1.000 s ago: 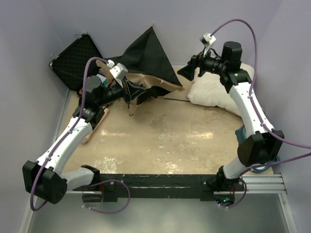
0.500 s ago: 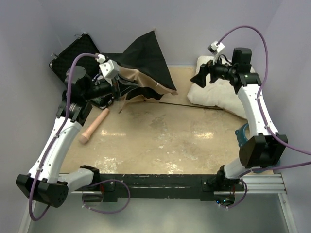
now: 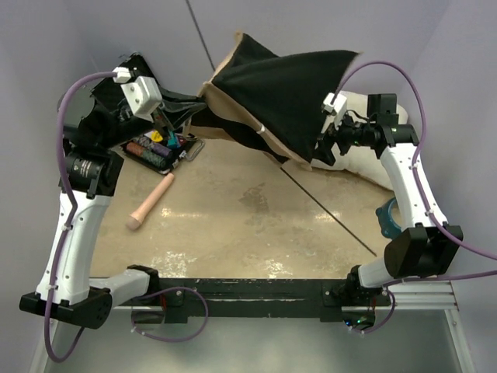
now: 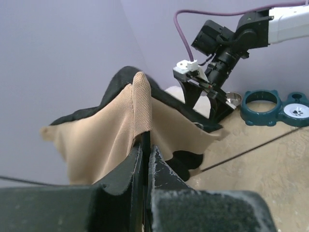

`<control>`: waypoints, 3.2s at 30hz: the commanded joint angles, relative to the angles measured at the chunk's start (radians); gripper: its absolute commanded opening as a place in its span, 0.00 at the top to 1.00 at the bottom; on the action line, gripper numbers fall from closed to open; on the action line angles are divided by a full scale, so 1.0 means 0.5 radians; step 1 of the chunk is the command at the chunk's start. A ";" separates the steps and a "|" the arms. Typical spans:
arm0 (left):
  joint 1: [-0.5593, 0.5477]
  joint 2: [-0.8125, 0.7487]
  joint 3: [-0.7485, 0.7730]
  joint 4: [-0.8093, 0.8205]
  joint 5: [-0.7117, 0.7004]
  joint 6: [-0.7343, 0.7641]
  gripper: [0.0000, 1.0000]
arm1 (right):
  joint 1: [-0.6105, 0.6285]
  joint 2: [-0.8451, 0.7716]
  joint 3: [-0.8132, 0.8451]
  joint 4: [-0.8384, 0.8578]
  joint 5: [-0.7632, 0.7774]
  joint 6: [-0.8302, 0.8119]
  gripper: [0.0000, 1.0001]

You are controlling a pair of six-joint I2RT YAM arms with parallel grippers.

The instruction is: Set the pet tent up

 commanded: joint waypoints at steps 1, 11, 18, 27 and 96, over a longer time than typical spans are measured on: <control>-0.006 0.012 0.024 0.371 -0.191 -0.244 1.00 | 0.010 -0.033 0.093 -0.020 -0.044 -0.042 0.02; -0.153 -0.083 -0.403 0.838 -0.805 -0.500 1.00 | 0.022 0.028 0.332 0.771 -0.059 0.854 0.02; -0.570 -0.212 -0.832 0.982 -1.588 -0.368 1.00 | 0.166 0.485 0.988 0.956 -0.035 1.088 0.02; -0.601 0.021 -0.652 1.301 -2.354 -0.558 1.00 | 0.169 0.179 0.686 0.898 0.051 0.904 0.01; -0.144 0.484 -0.648 -0.947 -0.450 0.782 0.13 | 0.234 0.197 -0.382 0.327 0.322 1.152 0.08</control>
